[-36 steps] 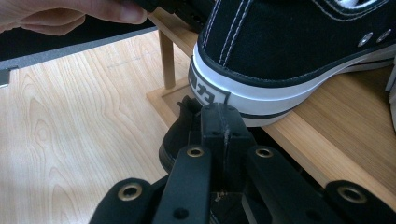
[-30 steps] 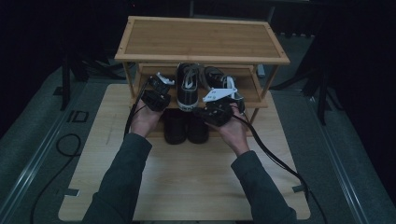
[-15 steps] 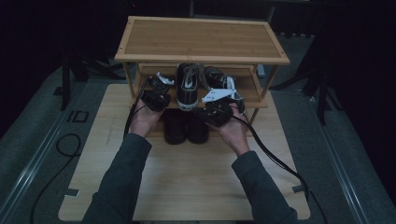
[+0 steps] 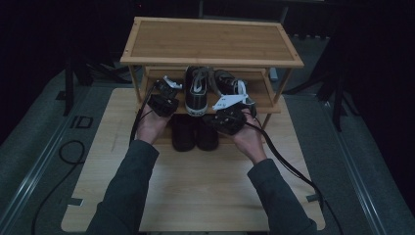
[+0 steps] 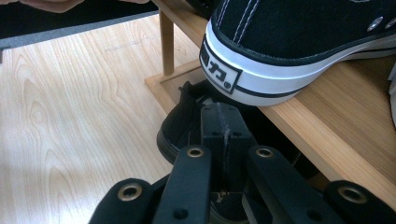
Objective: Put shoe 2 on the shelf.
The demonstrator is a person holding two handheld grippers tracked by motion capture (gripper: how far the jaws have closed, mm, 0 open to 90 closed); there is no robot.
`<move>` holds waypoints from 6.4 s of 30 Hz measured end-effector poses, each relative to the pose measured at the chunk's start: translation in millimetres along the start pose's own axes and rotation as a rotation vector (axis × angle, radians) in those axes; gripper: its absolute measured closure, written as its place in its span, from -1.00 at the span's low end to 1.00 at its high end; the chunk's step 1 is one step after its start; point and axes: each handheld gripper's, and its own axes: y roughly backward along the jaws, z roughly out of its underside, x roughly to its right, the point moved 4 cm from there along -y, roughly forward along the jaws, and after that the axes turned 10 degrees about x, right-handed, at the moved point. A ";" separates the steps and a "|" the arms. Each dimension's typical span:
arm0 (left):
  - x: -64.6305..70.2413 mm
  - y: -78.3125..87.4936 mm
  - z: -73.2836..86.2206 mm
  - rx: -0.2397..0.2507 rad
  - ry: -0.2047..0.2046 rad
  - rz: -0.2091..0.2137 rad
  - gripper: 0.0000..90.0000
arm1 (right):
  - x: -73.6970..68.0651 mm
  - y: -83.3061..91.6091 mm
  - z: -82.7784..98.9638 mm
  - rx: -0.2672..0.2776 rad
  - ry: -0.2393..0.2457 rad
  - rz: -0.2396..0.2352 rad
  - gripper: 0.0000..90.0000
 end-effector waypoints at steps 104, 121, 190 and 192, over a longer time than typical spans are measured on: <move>-2.9 0.5 1.4 0.011 0.015 0.024 1.00 | 46.3 74.5 33.0 0.011 -0.051 -0.042 1.00; -3.1 0.3 1.2 0.011 0.018 0.029 1.00 | 37.9 52.3 29.3 -0.001 -0.046 -0.035 1.00; 12.2 -5.6 -6.2 0.009 -0.029 0.022 1.00 | 44.1 56.5 53.5 -0.056 -0.079 -0.004 1.00; 12.9 -5.7 -6.4 0.010 -0.025 0.021 1.00 | 44.0 56.2 53.8 -0.059 -0.077 -0.004 1.00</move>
